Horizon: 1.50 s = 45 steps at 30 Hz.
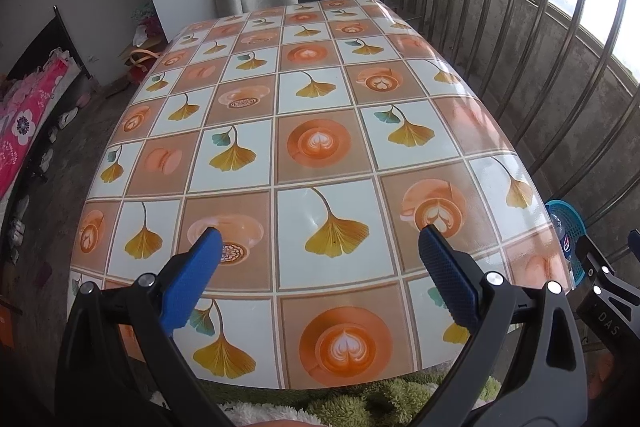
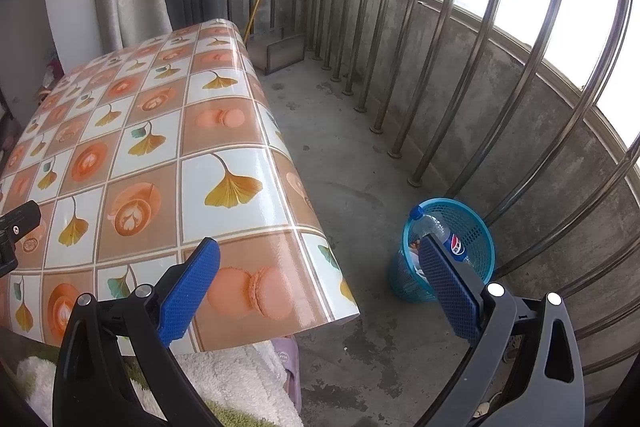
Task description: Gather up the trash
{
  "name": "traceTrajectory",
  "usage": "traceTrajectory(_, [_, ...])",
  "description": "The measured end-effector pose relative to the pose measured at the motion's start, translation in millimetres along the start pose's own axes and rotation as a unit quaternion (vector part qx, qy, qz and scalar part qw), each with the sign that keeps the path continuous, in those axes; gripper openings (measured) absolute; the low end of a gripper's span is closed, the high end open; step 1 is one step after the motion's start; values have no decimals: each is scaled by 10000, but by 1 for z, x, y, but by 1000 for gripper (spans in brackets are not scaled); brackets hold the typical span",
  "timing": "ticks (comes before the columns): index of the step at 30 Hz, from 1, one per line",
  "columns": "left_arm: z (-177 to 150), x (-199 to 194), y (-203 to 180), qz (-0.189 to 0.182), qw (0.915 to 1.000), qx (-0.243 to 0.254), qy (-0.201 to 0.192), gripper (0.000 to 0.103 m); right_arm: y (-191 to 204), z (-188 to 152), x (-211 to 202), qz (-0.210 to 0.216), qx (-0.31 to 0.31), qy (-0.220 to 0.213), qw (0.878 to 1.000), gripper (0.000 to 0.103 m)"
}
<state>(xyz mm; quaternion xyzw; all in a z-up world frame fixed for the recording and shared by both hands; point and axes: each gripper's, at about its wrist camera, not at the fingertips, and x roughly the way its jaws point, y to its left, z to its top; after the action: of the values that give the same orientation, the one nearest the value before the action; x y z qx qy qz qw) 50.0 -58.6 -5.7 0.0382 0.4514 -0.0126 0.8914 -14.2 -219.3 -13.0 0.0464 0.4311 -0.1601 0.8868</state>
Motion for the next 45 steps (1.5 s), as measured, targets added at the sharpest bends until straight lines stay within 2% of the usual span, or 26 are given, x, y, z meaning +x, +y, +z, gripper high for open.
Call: traceTrajectory(45, [-2, 8, 4, 80, 9999, -66, 83, 94, 4, -3, 4, 8, 8, 44, 10000, 97])
